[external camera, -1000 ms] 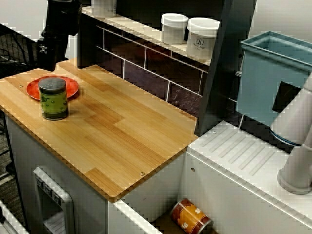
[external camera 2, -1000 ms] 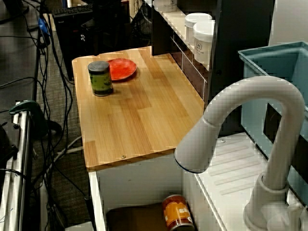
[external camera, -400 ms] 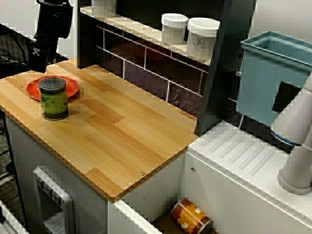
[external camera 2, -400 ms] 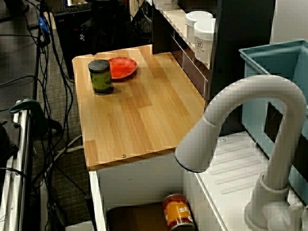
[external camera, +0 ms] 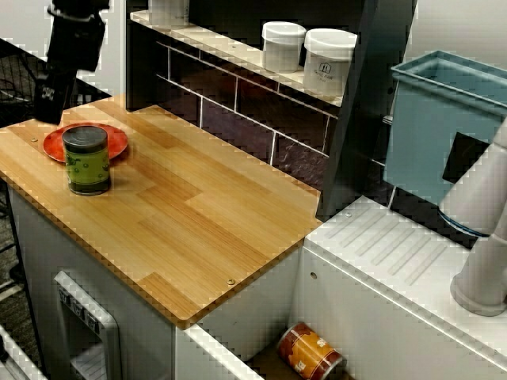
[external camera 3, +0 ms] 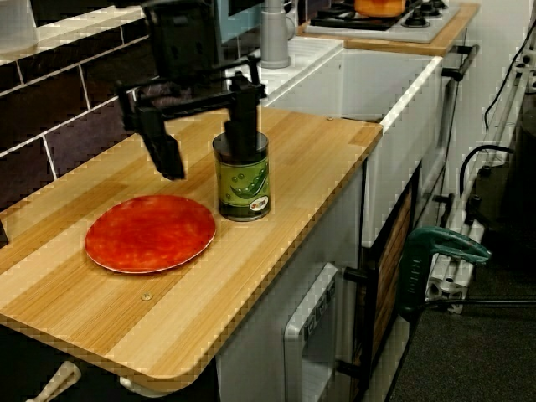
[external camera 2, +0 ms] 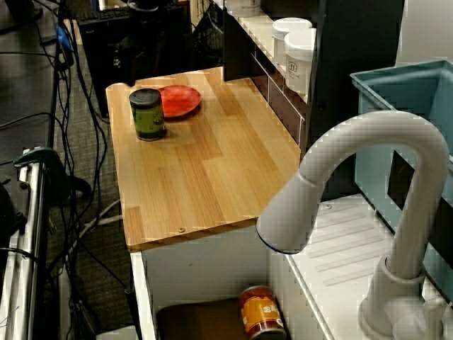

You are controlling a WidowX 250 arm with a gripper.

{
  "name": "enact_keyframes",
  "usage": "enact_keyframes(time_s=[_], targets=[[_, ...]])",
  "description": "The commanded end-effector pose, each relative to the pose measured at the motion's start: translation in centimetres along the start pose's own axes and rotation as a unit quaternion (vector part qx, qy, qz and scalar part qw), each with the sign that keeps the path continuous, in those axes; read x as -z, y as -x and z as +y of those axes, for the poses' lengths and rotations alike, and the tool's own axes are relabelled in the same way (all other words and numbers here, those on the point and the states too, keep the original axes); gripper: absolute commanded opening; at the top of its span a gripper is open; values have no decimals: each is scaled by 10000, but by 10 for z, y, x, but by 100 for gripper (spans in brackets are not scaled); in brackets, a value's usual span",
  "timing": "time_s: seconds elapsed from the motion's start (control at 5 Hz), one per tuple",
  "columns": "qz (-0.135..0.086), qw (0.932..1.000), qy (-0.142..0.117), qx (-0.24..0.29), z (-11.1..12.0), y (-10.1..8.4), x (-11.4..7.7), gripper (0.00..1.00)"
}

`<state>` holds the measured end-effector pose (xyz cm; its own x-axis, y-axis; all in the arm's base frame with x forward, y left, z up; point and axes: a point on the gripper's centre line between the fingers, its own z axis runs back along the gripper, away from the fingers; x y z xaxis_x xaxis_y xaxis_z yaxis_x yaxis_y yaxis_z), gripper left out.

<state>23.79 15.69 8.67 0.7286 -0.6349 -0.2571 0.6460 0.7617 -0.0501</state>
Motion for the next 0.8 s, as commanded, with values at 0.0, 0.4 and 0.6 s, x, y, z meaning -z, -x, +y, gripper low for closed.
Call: enact_keyframes(time_s=[0.0, 0.4, 0.6], targets=[[-113, 9991, -363, -193, -5, 23, -12, 100], [-215, 9970, -504, 546, -18, 1, 3, 100], [-348, 9960, -555, 609, -25, -21, 9, 100]])
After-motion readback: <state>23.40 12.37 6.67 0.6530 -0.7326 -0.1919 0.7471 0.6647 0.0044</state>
